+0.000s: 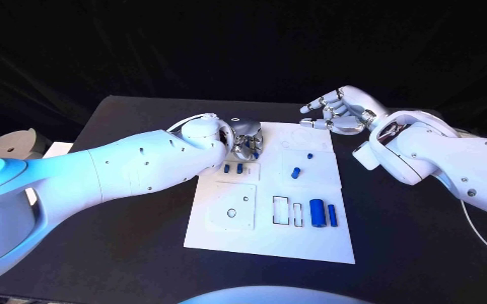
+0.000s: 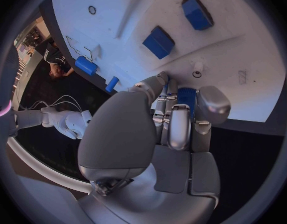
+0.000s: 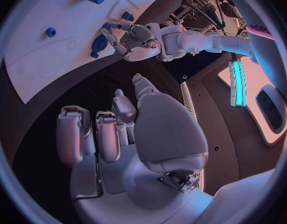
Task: Assemble the parts on the task board
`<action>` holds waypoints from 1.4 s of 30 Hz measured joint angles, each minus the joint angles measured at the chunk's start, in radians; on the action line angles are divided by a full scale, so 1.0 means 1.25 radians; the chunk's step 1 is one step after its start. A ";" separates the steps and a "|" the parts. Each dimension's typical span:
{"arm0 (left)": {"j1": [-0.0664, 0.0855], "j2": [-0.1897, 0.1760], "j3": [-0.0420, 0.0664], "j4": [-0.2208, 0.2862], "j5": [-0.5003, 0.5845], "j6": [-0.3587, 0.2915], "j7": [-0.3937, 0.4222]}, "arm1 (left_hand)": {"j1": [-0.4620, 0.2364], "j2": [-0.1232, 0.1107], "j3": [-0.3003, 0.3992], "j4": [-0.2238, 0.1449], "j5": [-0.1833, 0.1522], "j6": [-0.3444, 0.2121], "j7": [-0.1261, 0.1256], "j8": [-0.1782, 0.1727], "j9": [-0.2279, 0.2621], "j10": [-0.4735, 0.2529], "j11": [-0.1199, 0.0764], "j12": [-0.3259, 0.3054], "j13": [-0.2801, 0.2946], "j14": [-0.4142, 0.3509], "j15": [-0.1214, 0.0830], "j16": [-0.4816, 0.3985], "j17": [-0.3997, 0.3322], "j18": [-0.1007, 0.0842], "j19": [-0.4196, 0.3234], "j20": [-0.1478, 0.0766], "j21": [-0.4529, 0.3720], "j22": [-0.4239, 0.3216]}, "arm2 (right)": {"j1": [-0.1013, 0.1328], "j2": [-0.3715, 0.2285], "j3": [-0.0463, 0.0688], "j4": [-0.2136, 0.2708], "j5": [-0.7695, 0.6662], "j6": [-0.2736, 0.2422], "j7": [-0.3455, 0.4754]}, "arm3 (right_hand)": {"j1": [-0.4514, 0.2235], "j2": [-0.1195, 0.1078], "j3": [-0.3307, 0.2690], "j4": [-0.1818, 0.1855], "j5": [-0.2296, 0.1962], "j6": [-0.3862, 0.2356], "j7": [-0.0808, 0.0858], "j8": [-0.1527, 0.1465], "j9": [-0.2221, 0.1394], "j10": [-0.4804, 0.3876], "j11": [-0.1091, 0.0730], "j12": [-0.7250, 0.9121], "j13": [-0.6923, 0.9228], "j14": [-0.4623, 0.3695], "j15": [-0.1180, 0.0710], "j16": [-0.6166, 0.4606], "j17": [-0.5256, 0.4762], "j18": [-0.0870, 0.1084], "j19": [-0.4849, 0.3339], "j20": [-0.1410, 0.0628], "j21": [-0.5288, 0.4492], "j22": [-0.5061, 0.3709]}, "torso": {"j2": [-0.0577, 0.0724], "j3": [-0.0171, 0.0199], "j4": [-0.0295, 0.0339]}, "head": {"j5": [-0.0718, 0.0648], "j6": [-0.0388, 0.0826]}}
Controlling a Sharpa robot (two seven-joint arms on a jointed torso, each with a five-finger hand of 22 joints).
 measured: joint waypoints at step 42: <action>0.002 -0.146 0.033 0.102 0.088 -0.034 -0.019 | -0.029 -0.017 0.004 -0.004 0.000 0.000 0.000 -0.015 -0.007 0.003 0.003 -0.021 0.000 0.000 0.000 0.003 -0.004 0.000 0.000 0.000 0.003 0.004 | -0.009 0.004 -0.001 -0.013 0.001 0.002 0.000 | 0.000 0.000 0.000 0.000 0.000 0.000 0.000 0.000 0.000 0.000 0.000 0.000 0.000 0.000 0.000 0.000 0.000 0.000 0.000 0.000 0.000 0.000 | 0.001 0.0003 -0.0004 | 0.012 0.006</action>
